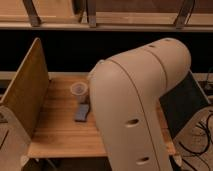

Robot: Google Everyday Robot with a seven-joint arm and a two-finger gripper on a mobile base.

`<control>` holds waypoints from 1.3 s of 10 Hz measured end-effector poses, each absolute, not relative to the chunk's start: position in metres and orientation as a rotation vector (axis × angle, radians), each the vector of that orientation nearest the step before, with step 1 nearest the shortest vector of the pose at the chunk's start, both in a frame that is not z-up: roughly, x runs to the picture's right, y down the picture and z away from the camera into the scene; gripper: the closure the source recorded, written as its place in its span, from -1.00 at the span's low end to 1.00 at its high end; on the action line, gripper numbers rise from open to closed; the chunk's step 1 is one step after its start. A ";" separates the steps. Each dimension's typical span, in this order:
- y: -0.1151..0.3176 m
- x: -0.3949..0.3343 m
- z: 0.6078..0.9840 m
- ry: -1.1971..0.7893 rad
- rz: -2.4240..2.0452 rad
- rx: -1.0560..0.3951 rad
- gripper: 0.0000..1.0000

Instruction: Pick up the ceramic bowl

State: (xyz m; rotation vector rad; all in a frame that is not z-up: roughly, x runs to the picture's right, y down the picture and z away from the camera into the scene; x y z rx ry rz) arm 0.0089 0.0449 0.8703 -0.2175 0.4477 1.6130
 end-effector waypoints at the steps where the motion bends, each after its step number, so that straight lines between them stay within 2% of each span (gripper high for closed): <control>1: 0.043 0.013 0.879 0.457 1.630 -0.202 -0.60; 5: 0.036 0.036 0.913 0.478 1.727 -0.191 -0.60; 8: 0.056 0.059 0.934 0.516 1.816 -0.233 -0.60; 13: 0.063 0.057 0.951 0.495 1.865 -0.294 -0.60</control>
